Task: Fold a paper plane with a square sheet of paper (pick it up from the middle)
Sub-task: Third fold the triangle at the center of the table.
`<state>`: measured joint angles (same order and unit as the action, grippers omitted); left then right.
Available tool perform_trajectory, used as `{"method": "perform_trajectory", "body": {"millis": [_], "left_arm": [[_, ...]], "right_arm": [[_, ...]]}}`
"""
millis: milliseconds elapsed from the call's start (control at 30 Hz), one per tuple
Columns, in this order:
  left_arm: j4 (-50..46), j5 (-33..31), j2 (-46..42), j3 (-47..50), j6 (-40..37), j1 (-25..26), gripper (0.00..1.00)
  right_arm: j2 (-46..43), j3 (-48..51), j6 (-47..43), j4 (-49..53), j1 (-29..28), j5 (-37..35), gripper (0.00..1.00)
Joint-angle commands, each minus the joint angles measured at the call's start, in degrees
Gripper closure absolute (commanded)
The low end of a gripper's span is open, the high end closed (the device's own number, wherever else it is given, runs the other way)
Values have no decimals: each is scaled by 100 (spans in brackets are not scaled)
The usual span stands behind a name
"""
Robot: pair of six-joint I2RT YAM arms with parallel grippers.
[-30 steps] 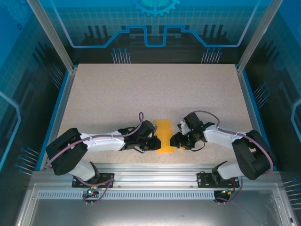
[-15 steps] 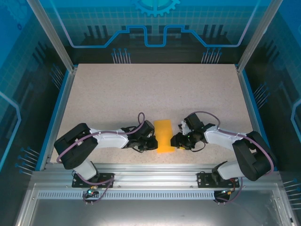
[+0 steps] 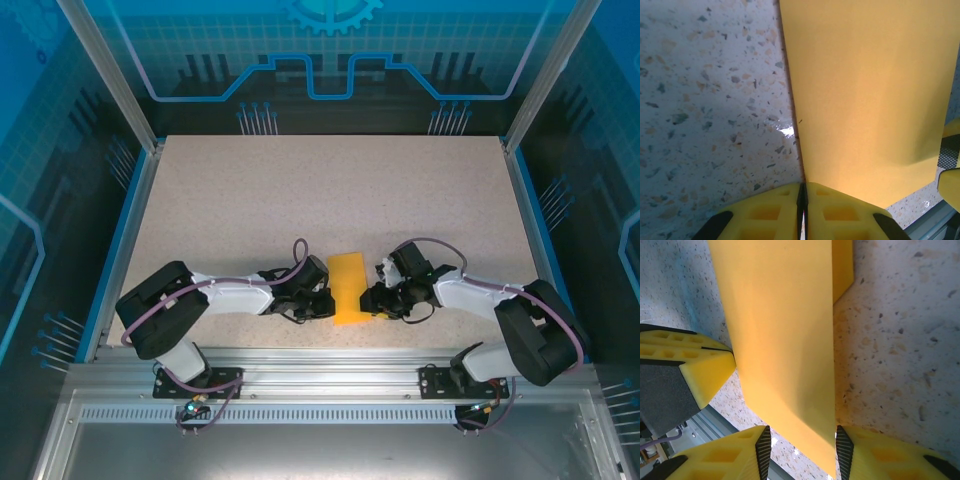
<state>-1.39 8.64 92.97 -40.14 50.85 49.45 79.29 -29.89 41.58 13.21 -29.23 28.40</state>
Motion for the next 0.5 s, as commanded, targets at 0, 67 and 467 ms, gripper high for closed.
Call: {"method": "perform_trajectory", "body": {"millis": [0,67,467], "left_arm": [[-239,-38,257,-64,-117,-6,87],[-255,-25,265,-84,-134,-6,87],[-344,-4,236,-169,-246,4,86]], "right_arm": [[-74,-140,-41,52,-49,71,59],[-3,-265,-142,175,-31,-30,57],[612,-883,-606,623,330,33,74]]}}
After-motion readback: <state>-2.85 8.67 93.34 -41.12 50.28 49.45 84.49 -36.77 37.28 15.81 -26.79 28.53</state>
